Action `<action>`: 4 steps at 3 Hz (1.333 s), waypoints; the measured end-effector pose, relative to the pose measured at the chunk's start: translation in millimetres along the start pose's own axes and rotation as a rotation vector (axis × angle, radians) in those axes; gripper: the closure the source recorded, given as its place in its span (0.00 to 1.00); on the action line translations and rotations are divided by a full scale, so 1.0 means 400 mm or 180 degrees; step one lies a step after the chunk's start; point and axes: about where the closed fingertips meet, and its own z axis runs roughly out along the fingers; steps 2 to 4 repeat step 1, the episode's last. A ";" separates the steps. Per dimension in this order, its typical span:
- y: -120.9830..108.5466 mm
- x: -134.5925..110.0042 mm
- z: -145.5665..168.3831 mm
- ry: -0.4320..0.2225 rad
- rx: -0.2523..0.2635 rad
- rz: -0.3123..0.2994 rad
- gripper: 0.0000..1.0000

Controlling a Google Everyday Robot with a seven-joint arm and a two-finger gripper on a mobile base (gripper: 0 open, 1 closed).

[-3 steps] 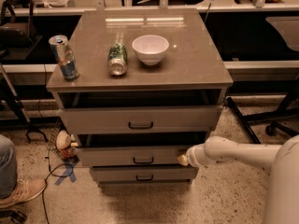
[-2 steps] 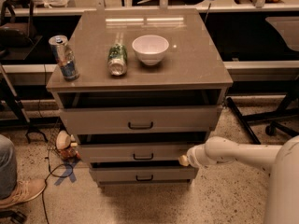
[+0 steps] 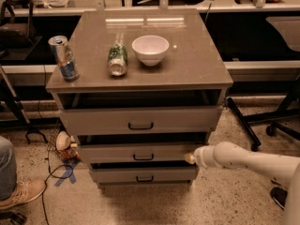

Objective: Close middle drawer

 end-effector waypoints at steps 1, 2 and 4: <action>-0.010 0.090 -0.071 -0.0001 -0.0017 0.0243 1.00; -0.010 0.090 -0.071 -0.0001 -0.0017 0.0243 1.00; -0.010 0.090 -0.071 -0.0001 -0.0017 0.0243 1.00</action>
Offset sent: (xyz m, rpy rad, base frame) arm 0.0000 0.0000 0.0000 0.0000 0.0000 0.0000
